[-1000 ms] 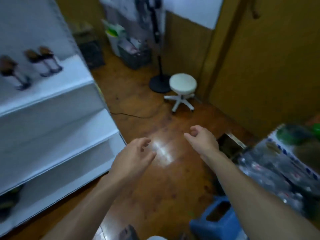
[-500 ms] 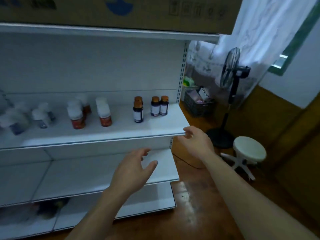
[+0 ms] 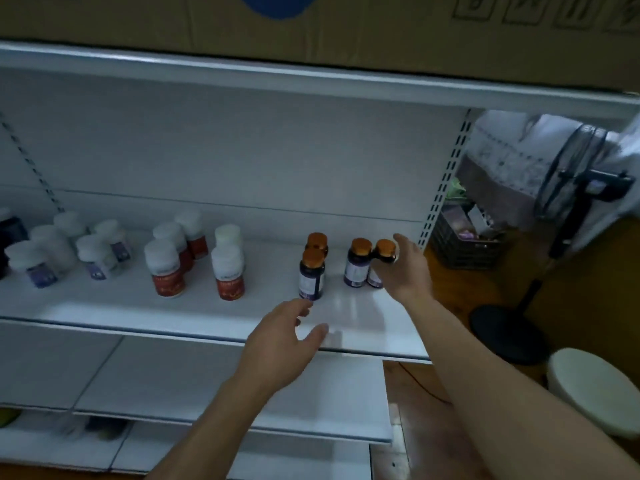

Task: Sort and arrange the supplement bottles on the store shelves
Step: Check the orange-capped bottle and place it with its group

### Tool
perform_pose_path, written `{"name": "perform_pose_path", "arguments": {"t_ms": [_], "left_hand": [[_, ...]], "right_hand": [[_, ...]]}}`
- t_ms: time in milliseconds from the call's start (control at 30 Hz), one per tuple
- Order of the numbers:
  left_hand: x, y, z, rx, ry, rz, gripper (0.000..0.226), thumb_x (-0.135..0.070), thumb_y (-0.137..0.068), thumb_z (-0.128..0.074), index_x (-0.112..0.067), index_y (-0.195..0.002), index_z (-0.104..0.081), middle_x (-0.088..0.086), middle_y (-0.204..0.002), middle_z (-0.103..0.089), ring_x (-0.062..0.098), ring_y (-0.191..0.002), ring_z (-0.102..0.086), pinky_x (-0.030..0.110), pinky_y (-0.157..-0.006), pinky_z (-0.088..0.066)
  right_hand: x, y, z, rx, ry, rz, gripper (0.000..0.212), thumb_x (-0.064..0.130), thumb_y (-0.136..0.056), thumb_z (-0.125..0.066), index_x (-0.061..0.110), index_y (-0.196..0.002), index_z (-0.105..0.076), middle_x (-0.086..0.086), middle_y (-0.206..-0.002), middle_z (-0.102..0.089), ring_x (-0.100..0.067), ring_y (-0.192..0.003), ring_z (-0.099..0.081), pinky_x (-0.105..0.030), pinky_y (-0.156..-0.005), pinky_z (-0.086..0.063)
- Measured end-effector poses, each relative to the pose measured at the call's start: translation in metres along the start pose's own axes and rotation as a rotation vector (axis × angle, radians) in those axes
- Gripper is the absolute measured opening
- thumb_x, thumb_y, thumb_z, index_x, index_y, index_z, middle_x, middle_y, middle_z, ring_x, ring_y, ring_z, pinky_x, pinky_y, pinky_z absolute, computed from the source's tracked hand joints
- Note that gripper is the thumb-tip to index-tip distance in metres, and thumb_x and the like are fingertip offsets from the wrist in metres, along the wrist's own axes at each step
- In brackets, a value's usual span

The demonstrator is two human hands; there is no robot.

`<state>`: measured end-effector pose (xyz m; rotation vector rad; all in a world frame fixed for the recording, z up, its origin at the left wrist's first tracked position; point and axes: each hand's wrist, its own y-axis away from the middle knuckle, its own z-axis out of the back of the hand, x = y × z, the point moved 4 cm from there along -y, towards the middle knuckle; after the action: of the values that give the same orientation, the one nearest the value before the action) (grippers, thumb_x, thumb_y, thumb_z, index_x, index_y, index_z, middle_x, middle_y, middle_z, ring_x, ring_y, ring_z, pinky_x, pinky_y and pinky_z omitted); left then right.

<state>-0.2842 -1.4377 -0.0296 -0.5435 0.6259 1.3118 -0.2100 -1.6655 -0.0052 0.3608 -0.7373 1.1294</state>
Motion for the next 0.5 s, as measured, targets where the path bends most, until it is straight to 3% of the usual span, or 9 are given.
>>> {"name": "perform_pose_path", "arguments": {"t_ms": [67, 133, 300, 500], "left_hand": [[-0.003, -0.012, -0.007, 0.022, 0.005, 0.028, 0.047, -0.050, -0.093, -0.055, -0.032, -0.136, -0.046, -0.017, -0.129, -0.052, -0.001, -0.107, -0.049, 0.019, -0.087, -0.038], [-0.005, -0.021, -0.013, 0.047, 0.002, 0.045, 0.048, -0.049, -0.093, -0.055, -0.032, -0.137, -0.045, -0.017, -0.130, -0.051, 0.001, -0.110, -0.049, 0.021, -0.091, -0.039], [-0.005, -0.036, -0.017, 0.081, -0.030, 0.028, 0.049, -0.049, -0.093, -0.054, -0.033, -0.138, -0.044, -0.017, -0.134, -0.050, 0.003, -0.115, -0.050, 0.026, -0.098, -0.043], [-0.002, -0.041, -0.017, 0.138, -0.019, -0.052, 0.050, -0.050, -0.093, -0.055, -0.033, -0.138, -0.044, -0.019, -0.132, -0.050, 0.001, -0.113, -0.050, 0.025, -0.097, -0.043]], "right_hand": [[-0.008, -0.015, -0.006, 0.036, 0.005, -0.020, 0.064, 0.020, -0.089, -0.062, 0.014, -0.147, -0.036, -0.011, -0.148, -0.042, -0.030, -0.134, -0.040, -0.039, -0.101, -0.039], [-0.016, -0.025, -0.013, 0.059, -0.007, -0.019, 0.064, 0.021, -0.090, -0.060, 0.015, -0.148, -0.034, -0.012, -0.146, -0.045, -0.032, -0.132, -0.043, -0.040, -0.102, -0.039], [-0.027, -0.034, -0.016, -0.011, -0.041, -0.048, 0.049, 0.031, -0.091, -0.060, 0.023, -0.137, -0.047, -0.009, -0.127, -0.060, -0.030, -0.111, -0.056, -0.034, -0.085, -0.043], [-0.031, 0.002, 0.003, -0.136, -0.110, -0.041, 0.040, 0.035, -0.084, -0.073, 0.031, -0.120, -0.058, 0.003, -0.109, -0.065, -0.021, -0.100, -0.059, -0.036, -0.083, -0.050]]}}
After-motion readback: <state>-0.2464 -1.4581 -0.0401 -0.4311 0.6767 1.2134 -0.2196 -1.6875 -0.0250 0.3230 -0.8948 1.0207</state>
